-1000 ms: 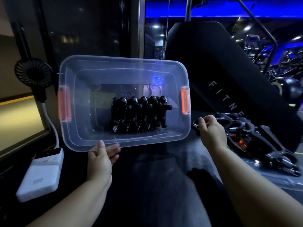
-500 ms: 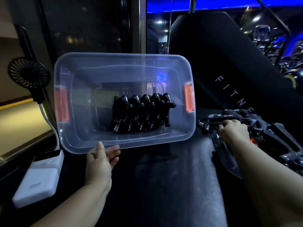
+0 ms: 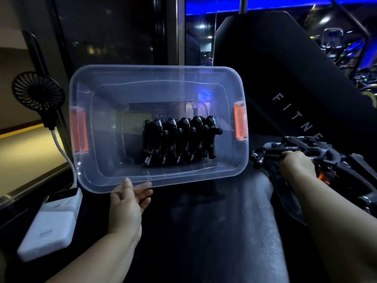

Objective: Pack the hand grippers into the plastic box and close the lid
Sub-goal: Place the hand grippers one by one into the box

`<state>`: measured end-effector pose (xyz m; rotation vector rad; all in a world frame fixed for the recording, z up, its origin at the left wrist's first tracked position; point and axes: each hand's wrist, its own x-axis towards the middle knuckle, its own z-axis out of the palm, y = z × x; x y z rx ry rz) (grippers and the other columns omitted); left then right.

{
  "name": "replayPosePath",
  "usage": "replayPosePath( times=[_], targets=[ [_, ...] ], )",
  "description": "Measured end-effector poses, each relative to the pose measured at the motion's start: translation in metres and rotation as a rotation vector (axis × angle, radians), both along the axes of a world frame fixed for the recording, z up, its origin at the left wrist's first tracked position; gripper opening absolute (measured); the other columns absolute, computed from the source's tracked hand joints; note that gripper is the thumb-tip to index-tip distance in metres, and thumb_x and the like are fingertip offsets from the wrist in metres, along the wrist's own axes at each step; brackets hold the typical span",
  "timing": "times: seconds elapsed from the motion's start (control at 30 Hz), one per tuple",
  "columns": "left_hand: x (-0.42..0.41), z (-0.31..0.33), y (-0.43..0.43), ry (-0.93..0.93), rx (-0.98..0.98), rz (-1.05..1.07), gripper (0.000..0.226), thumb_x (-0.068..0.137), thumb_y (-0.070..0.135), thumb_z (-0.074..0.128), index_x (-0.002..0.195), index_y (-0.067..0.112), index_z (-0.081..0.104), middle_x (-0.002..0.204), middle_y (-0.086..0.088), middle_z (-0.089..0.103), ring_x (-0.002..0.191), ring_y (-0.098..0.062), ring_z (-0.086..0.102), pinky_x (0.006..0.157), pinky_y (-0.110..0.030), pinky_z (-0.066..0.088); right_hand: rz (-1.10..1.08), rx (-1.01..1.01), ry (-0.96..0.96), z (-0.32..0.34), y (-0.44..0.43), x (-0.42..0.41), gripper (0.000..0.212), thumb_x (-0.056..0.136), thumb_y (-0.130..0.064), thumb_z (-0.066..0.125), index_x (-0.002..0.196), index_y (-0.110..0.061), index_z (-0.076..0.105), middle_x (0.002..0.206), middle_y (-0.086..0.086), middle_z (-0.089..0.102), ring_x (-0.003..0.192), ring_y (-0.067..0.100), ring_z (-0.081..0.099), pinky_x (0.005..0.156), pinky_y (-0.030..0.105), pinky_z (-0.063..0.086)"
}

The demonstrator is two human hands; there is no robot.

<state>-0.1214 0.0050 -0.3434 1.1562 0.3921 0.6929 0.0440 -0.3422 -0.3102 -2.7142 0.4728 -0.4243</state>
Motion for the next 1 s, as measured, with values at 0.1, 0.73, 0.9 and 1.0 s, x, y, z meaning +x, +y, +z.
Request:
replayPosePath(
  times=[0.1, 0.73, 0.9, 1.0],
  targets=[
    [0.000, 0.001, 0.000, -0.002, 0.003, 0.001, 0.023, 0.103, 0.035, 0.032, 0.089, 0.023, 0.045, 0.086, -0.006, 0.069, 0.073, -0.016, 0.062, 0.066, -0.027, 0.047, -0.007, -0.115, 0.029, 0.001, 0.007, -0.010, 0.034, 0.083, -0.019, 0.056, 0.115, -0.023, 0.065, 0.121, 0.008, 0.058, 0.110, 0.033, 0.055, 0.088, 0.036, 0.046],
    [-0.005, 0.003, 0.001, 0.016, -0.002, -0.033, 0.033, 0.104, 0.034, 0.032, 0.081, 0.017, 0.050, 0.084, -0.004, 0.068, 0.069, -0.012, 0.061, 0.063, -0.024, 0.047, 0.149, -0.193, -0.018, -0.003, 0.013, -0.133, 0.025, 0.091, -0.036, 0.055, 0.112, -0.030, 0.067, 0.124, -0.003, 0.061, 0.117, 0.023, 0.054, 0.092, 0.034, 0.036],
    [-0.005, 0.002, 0.002, 0.028, -0.013, -0.041, 0.032, 0.104, 0.033, 0.032, 0.083, 0.017, 0.050, 0.084, -0.005, 0.068, 0.069, -0.013, 0.062, 0.062, -0.024, 0.047, 0.238, -0.110, -0.017, -0.010, 0.015, -0.161, 0.024, 0.087, -0.037, 0.063, 0.108, -0.028, 0.070, 0.121, -0.001, 0.063, 0.115, 0.022, 0.055, 0.094, 0.036, 0.042],
    [-0.005, 0.003, 0.002, 0.032, -0.020, -0.037, 0.031, 0.104, 0.033, 0.032, 0.084, 0.017, 0.050, 0.083, -0.005, 0.068, 0.068, -0.013, 0.062, 0.062, -0.023, 0.048, 0.302, -0.016, -0.024, -0.015, 0.016, -0.170, 0.032, 0.083, -0.034, 0.069, 0.115, -0.029, 0.069, 0.122, -0.002, 0.064, 0.114, 0.019, 0.057, 0.092, 0.030, 0.044]
  ],
)
